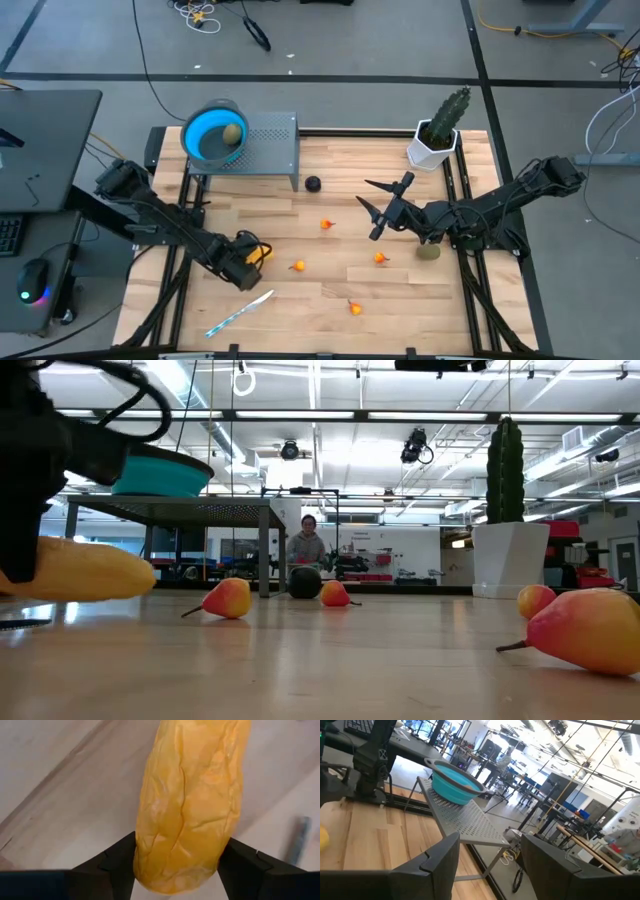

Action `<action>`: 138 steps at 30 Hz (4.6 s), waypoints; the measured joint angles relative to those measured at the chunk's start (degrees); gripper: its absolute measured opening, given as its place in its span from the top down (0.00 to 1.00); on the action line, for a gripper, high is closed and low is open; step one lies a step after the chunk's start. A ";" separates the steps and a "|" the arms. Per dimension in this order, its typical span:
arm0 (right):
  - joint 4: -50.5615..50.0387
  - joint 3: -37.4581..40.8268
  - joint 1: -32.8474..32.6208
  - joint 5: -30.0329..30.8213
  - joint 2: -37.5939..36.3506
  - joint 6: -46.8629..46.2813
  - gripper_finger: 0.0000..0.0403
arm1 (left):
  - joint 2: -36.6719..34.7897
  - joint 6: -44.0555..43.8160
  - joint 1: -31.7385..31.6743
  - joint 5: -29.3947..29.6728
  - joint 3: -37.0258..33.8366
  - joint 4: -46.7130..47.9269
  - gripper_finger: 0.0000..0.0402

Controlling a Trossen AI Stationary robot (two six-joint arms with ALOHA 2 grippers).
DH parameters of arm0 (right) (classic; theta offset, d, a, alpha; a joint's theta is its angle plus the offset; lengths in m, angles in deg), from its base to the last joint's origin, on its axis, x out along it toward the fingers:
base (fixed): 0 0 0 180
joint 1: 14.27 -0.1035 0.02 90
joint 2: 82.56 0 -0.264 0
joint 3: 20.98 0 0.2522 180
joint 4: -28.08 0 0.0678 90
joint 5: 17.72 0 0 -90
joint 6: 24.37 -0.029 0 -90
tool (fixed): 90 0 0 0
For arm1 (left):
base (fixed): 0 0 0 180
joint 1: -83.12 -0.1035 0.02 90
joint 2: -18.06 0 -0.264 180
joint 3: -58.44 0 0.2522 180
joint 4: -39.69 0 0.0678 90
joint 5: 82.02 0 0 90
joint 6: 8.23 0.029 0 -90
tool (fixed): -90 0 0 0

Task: Pick & Place Fruit
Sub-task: Put the yellow mango into the blue strainer bowl on the shelf, then put the black plum into the blue strainer bowl on the shelf

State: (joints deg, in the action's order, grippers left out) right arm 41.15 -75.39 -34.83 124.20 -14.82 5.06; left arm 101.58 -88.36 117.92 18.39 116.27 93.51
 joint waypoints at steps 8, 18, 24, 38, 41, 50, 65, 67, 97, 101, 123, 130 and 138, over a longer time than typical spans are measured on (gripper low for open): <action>0.00 0.00 0.00 0.00 0.00 0.00 0.45 | -0.02 8.21 -3.17 1.82 11.71 8.99 0.41; 0.17 0.00 -0.12 -0.05 0.00 -0.02 0.45 | -0.04 16.54 -7.40 22.92 34.70 40.33 0.40; 0.17 0.02 -0.15 -0.07 0.00 -0.02 0.45 | -2.04 22.46 -13.62 35.12 39.92 48.56 0.39; 0.13 0.07 -0.11 -1.12 0.00 -0.02 0.45 | -14.11 34.05 -37.42 39.75 39.99 49.49 0.39; 0.13 0.07 -0.11 -1.14 0.00 -0.02 0.45 | -15.39 33.89 -40.97 39.76 39.99 49.52 0.39; 0.08 0.07 -0.11 -1.11 0.00 -0.02 0.45 | -15.21 37.83 -49.66 41.57 32.97 48.95 0.39; -0.04 0.07 0.02 -1.11 0.00 -0.02 0.45 | -24.60 48.68 -60.08 31.24 23.95 34.60 0.35; -0.04 0.07 0.02 -1.11 0.00 -0.02 0.45 | -25.50 49.57 -60.74 30.80 23.17 33.30 0.32; 0.37 0.04 1.17 -4.54 0.00 -1.53 0.45 | -26.14 49.85 -55.75 28.63 23.14 18.71 0.13; 0.41 0.04 1.42 -5.17 0.00 -1.53 0.45 | -26.12 52.21 -51.28 29.26 23.14 12.11 0.14; 2.52 0.02 3.38 -9.15 0.07 -5.30 0.45 | -24.52 61.51 -28.33 37.50 9.07 -28.08 0.16; 1.25 -0.02 9.28 -17.49 2.07 -11.93 0.45 | -22.99 74.36 -25.25 37.54 8.98 -38.85 0.16; 1.22 -0.02 16.43 -25.80 10.33 -18.11 0.45 | -17.46 84.71 -27.62 32.71 8.96 -45.92 0.16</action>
State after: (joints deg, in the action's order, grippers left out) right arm 42.37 -75.41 -18.40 98.40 -4.49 -13.05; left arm 84.12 -3.65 90.30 51.10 125.22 47.59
